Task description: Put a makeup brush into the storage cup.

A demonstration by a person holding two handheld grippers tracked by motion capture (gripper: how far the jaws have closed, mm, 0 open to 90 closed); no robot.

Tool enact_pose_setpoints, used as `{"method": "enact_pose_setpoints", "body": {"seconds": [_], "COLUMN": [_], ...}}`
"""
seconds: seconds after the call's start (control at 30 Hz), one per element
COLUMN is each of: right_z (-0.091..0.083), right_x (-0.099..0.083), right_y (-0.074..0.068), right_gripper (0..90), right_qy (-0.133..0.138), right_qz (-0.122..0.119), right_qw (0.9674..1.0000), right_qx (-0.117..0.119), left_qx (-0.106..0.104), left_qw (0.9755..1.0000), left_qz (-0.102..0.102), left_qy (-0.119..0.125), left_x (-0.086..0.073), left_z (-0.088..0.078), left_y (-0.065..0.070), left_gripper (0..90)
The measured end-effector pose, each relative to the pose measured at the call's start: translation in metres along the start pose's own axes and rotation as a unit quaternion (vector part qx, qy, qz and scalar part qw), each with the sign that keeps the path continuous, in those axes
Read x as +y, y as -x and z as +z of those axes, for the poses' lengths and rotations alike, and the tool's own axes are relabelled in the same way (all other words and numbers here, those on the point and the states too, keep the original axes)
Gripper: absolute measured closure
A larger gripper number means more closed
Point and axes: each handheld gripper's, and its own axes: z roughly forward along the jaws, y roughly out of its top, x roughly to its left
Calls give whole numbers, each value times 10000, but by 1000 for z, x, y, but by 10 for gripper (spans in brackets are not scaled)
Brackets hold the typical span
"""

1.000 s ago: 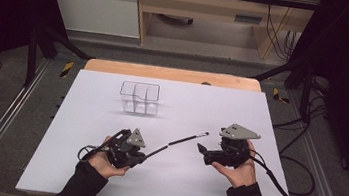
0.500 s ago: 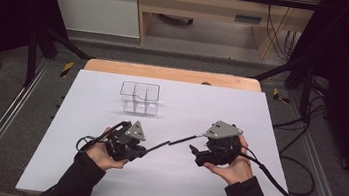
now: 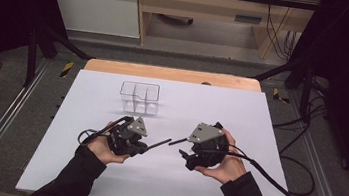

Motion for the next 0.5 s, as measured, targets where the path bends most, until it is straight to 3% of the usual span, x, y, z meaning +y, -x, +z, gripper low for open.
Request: {"method": "enact_pose_setpoints", "body": {"seconds": [0.23, 0.5], "right_z": [2, 12], "right_x": [6, 5], "right_y": [-9, -19], "right_gripper": [105, 127], "right_qy": [-92, -259], "right_qz": [-398, -836], "right_qw": [9990, 9957], "right_qx": [175, 290], "left_qx": [-68, -145], "left_qw": [9999, 9994], "left_qz": [126, 267], "left_qy": [-75, -175], "left_x": [6, 14], "left_z": [1, 4], "left_y": [0, 0], "left_gripper": [831, 831]}}
